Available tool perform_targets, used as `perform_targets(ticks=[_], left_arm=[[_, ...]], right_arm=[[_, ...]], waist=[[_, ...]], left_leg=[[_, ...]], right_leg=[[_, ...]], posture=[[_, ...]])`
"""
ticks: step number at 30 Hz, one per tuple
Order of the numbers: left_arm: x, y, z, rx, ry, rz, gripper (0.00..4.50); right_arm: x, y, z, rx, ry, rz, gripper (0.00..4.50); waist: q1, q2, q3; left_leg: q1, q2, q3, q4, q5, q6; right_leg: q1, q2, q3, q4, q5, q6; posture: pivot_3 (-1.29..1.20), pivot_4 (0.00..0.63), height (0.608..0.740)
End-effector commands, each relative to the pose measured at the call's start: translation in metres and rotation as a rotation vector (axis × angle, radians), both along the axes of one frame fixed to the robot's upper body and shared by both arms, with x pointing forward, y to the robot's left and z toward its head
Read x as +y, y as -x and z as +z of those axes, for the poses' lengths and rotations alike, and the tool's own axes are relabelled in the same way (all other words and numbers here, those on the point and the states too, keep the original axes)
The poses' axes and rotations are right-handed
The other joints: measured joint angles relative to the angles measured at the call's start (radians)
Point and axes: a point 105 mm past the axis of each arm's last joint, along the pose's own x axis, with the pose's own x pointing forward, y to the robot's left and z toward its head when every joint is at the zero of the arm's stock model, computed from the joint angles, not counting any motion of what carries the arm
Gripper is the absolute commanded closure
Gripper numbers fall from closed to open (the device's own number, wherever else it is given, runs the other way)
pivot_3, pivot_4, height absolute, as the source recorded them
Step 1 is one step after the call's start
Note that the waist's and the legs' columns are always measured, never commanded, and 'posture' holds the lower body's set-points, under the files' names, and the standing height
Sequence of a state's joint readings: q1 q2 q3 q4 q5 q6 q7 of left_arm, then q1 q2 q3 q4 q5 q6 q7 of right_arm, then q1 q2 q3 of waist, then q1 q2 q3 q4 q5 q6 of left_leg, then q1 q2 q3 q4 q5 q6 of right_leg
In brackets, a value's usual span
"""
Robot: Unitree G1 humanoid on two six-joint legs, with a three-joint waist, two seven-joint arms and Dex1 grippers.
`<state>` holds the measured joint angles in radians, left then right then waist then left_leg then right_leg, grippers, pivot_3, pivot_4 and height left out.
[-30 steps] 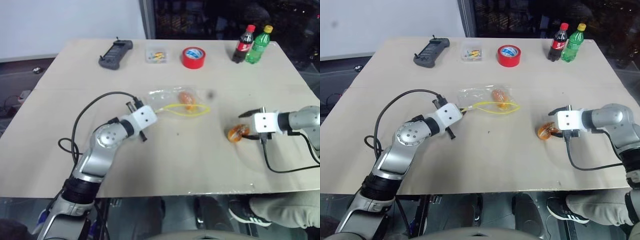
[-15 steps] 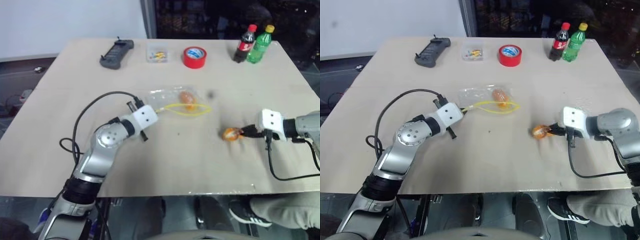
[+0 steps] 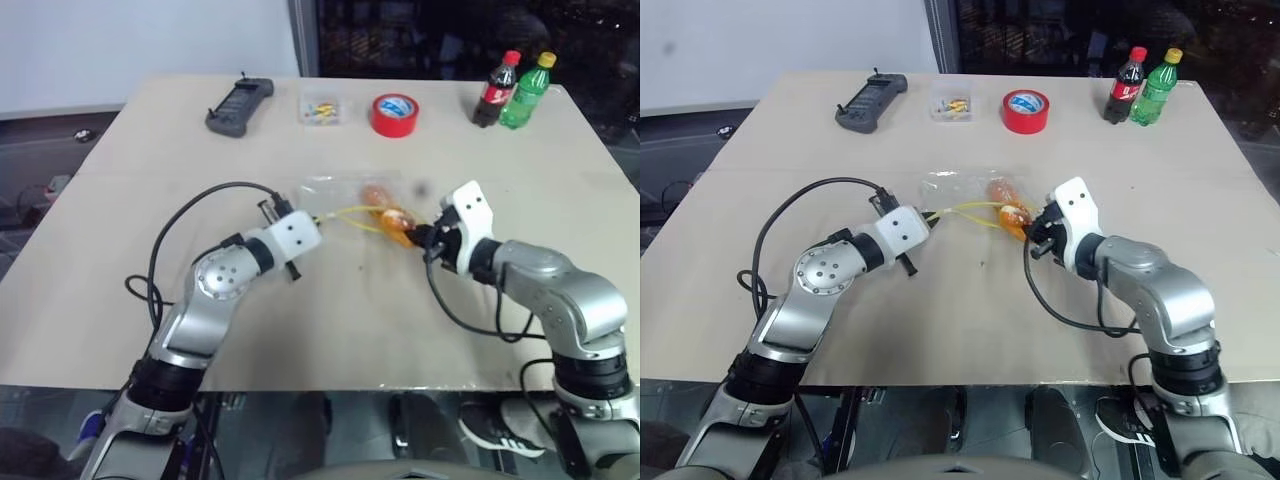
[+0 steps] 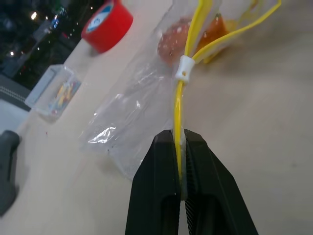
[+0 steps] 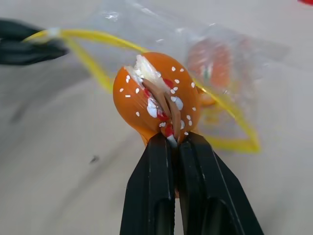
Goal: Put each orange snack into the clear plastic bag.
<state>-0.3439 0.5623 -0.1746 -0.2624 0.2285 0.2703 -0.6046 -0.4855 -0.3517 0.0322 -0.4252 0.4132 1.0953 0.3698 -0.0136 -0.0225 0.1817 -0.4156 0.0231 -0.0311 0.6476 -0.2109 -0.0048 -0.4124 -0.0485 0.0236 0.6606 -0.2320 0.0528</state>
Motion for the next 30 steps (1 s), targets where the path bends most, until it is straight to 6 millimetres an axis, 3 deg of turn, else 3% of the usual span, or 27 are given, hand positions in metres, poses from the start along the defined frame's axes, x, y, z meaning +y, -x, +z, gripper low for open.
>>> perform_targets(ticks=[1, 10, 12, 14, 19, 20, 26, 30], left_arm=[[-0.011, 0.009, 0.011, -0.074, -0.026, -0.060, 4.50], [-0.016, 0.018, 0.001, -0.093, -0.082, -0.107, 4.50], [-0.014, 0.019, -0.002, -0.087, -0.080, -0.100, 4.50], [-0.012, 0.020, -0.003, -0.077, -0.069, -0.092, 4.50], [0.000, 0.016, -0.008, -0.006, 0.003, -0.020, 4.50], [0.007, 0.012, -0.007, 0.016, 0.031, 0.008, 4.50], [0.024, 0.002, 0.002, 0.081, 0.135, 0.051, 4.50], [0.026, 0.001, 0.005, 0.100, 0.159, 0.037, 4.50]], right_arm=[[0.007, -0.006, 0.009, -0.029, -0.002, -0.024, 4.48], [0.043, -0.013, -0.002, -0.001, 0.001, 0.038, 4.48], [0.057, -0.026, -0.002, -0.030, -0.035, 0.010, 4.48], [0.059, -0.041, -0.003, -0.068, -0.052, -0.056, 4.48], [0.058, -0.050, 0.001, -0.122, -0.099, -0.105, 2.65], [0.057, -0.042, 0.006, -0.161, -0.083, -0.057, 2.42], [0.036, 0.010, 0.015, -0.294, 0.048, 0.215, 2.42], [0.015, 0.020, 0.012, -0.393, 0.208, 0.248, 2.42]], waist=[[-0.001, 0.000, 0.000], [-0.003, 0.000, 0.000], [-0.008, 0.000, 0.000], [-0.008, 0.001, 0.000], [-0.003, 0.001, 0.000], [-0.003, 0.001, 0.000], [-0.001, 0.001, 0.000], [-0.012, 0.001, 0.000]], left_leg=[[0.000, 0.000, 0.000, 0.000, 0.000, 0.000], [0.000, 0.000, 0.000, 0.000, 0.000, 0.000], [0.000, 0.000, 0.000, 0.000, 0.000, 0.000], [0.001, 0.000, 0.001, 0.000, 0.000, 0.000], [0.000, 0.000, 0.000, -0.001, 0.000, 0.000], [-0.001, 0.000, 0.000, -0.001, 0.000, 0.000], [-0.001, 0.000, -0.001, -0.001, 0.000, 0.001], [0.000, 0.001, 0.000, -0.001, -0.001, 0.001]], right_leg=[[0.000, 0.000, 0.000, 0.000, 0.000, 0.000], [0.000, 0.000, 0.000, 0.000, 0.000, 0.000], [0.000, 0.000, 0.000, 0.000, 0.000, 0.000], [0.000, 0.000, 0.001, 0.000, 0.000, 0.000], [-0.001, 0.001, 0.000, 0.000, 0.000, 0.000], [-0.001, 0.000, 0.000, 0.000, 0.000, 0.000], [-0.001, 0.000, -0.002, -0.001, 0.000, 0.000], [0.000, 0.000, -0.001, -0.002, 0.000, 0.000]], posture=[[0.00, 0.150, 0.740], [0.00, 0.150, 0.740], [0.00, 0.150, 0.740], [0.00, 0.150, 0.740], [0.00, 0.150, 0.740], [0.00, 0.150, 0.740], [0.00, 0.150, 0.740], [0.00, 0.150, 0.740]])
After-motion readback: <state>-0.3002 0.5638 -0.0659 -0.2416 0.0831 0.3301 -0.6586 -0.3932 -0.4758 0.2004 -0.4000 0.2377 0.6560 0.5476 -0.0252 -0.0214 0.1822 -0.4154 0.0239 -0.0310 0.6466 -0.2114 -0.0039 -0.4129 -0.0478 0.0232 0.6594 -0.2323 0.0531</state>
